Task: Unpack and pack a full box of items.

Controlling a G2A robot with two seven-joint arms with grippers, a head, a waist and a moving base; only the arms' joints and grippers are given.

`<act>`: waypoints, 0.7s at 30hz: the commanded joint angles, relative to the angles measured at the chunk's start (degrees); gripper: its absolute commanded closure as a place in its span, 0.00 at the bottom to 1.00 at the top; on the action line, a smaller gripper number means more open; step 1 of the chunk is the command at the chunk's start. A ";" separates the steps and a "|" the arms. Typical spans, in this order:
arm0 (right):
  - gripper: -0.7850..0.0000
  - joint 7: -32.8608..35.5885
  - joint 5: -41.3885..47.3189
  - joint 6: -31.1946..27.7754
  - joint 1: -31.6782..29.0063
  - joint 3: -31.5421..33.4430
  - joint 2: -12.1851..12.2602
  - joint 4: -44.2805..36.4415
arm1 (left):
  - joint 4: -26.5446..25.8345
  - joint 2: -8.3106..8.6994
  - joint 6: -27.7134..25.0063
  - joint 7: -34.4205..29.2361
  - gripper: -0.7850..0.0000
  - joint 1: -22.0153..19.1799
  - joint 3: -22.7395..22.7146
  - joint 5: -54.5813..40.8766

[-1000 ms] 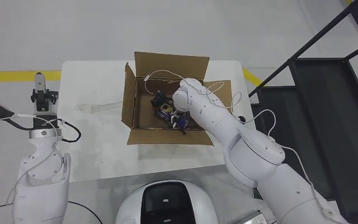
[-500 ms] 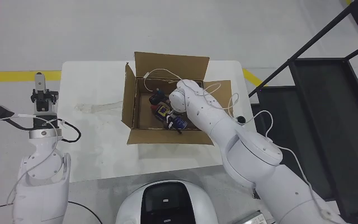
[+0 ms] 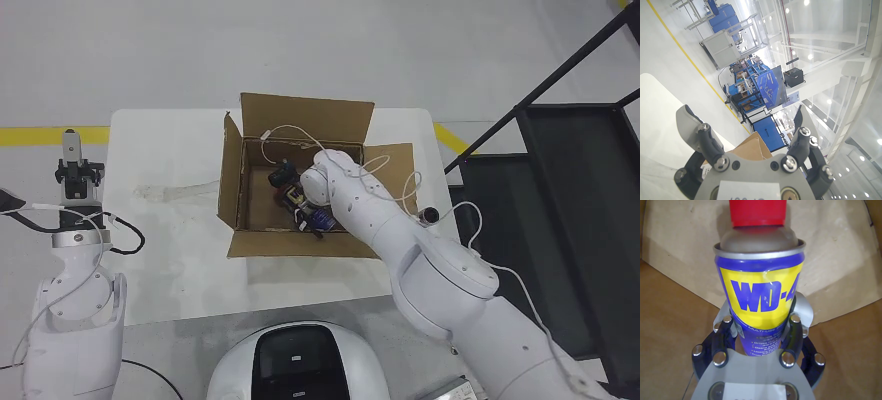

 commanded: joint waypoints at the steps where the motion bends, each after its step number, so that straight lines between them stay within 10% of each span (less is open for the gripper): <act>1: 1.00 -0.15 0.08 -0.18 0.15 0.16 -0.07 0.47 | 0.00 0.00 0.00 0.00 0.00 0.00 0.00 0.00; 21: 1.00 0.57 4.39 -8.03 3.77 4.63 1.94 0.83 | 0.00 0.00 0.00 0.00 0.00 0.00 0.00 0.00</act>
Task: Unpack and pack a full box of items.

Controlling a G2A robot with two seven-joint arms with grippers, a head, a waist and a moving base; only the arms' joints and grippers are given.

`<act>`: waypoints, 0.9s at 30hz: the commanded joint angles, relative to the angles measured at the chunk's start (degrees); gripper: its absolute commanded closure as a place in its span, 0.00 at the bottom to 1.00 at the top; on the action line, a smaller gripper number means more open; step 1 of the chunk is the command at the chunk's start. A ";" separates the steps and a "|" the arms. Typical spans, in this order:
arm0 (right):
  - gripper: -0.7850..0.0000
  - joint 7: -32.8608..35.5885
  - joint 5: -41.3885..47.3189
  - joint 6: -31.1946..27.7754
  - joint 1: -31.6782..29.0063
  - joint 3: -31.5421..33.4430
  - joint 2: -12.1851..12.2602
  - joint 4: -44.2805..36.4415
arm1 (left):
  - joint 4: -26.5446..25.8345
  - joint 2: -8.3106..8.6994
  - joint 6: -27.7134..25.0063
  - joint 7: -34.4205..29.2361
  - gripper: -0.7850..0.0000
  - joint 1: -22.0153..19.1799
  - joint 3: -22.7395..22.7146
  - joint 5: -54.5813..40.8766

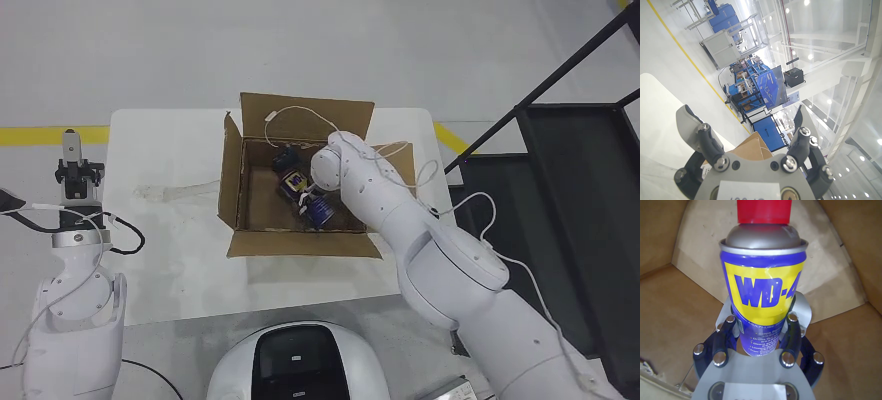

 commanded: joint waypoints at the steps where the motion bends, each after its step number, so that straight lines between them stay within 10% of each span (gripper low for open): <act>1: 1.00 0.00 0.75 -0.22 0.28 0.71 0.40 -0.21 | 0.00 0.00 0.00 0.00 0.00 0.00 0.00 0.00; 16: 1.00 6.73 4.63 -0.39 0.51 8.69 7.09 -12.27 | 0.00 0.00 0.00 0.00 0.00 0.00 0.00 0.00; 27: 1.00 23.32 -0.75 7.04 -19.10 26.02 17.99 -57.08 | 0.00 0.00 0.00 0.00 0.00 0.00 0.00 0.00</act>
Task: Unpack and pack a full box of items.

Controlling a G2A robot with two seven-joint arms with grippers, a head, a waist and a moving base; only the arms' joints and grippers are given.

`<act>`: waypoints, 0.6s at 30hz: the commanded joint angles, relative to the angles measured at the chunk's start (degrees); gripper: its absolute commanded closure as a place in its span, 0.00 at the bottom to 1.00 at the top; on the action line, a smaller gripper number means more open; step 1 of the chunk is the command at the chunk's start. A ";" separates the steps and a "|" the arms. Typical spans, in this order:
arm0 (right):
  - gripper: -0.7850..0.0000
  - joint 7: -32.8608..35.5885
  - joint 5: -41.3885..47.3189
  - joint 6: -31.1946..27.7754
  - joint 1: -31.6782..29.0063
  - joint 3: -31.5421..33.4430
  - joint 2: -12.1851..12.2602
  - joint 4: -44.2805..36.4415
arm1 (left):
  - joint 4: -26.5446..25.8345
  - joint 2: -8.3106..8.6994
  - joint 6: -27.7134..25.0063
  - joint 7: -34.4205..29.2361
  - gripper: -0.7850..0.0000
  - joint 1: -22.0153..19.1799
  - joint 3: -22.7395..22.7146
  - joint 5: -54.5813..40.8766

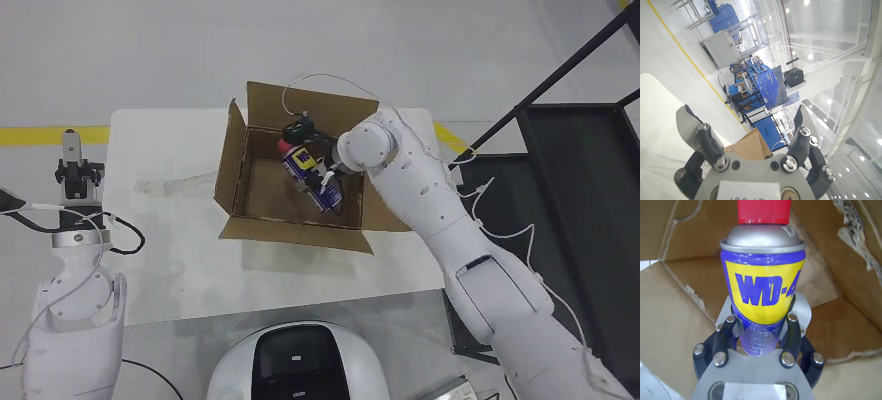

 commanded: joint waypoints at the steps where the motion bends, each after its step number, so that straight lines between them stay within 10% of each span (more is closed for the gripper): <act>1: 1.00 3.57 -0.27 1.62 -5.20 5.04 1.69 -12.03 | 0.00 0.00 0.00 0.00 0.00 0.00 0.00 0.00; 7: 1.00 0.99 -2.31 7.44 -15.14 14.26 4.08 -29.54 | 0.00 0.00 0.00 0.00 0.00 0.00 0.00 0.00; 18: 1.00 -0.15 -3.15 8.15 -15.82 14.47 4.16 -30.05 | 0.00 0.00 0.00 0.00 0.00 0.00 0.00 0.00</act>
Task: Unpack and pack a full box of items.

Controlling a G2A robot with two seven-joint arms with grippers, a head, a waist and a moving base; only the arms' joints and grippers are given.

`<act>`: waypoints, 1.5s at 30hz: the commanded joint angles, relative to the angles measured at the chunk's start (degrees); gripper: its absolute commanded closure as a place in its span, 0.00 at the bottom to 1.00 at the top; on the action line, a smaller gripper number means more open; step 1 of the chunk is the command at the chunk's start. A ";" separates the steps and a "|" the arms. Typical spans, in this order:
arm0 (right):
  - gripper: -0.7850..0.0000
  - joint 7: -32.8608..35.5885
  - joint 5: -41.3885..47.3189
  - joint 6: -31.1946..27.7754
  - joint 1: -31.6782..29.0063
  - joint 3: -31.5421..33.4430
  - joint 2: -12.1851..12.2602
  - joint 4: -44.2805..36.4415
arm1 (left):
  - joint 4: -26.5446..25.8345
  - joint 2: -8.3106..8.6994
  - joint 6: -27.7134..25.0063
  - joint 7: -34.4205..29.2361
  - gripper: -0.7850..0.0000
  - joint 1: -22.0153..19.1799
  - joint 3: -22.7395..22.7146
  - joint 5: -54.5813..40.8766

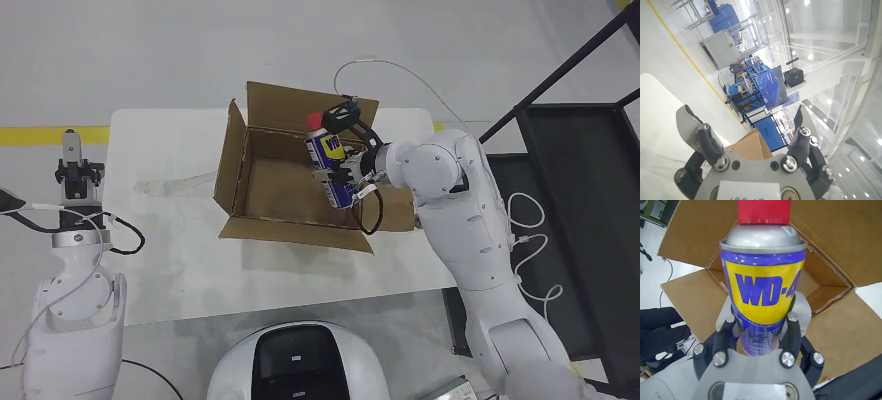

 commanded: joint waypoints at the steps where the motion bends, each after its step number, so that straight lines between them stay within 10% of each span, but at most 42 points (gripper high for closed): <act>1: 1.00 0.00 0.00 0.00 0.00 0.00 0.00 0.00 | 0.00 0.00 0.00 0.00 0.00 0.00 0.00 0.00; 7: 1.00 -1.69 0.49 0.29 -0.49 0.14 -0.03 -0.06 | 0.00 0.00 0.00 0.00 0.00 0.00 0.00 0.00; 27: 1.00 -53.94 -7.27 -9.59 -21.75 15.72 1.76 -12.78 | 0.00 0.00 0.00 0.00 0.00 0.00 0.00 0.00; 35: 1.00 -61.42 -10.47 -9.01 -35.15 18.94 2.12 -18.64 | 0.00 0.00 0.00 0.00 0.00 0.00 0.00 0.00; 45: 1.00 -61.28 -11.00 -9.12 -35.71 18.88 2.15 -18.84 | 0.00 0.00 0.00 0.00 0.00 0.00 0.00 0.00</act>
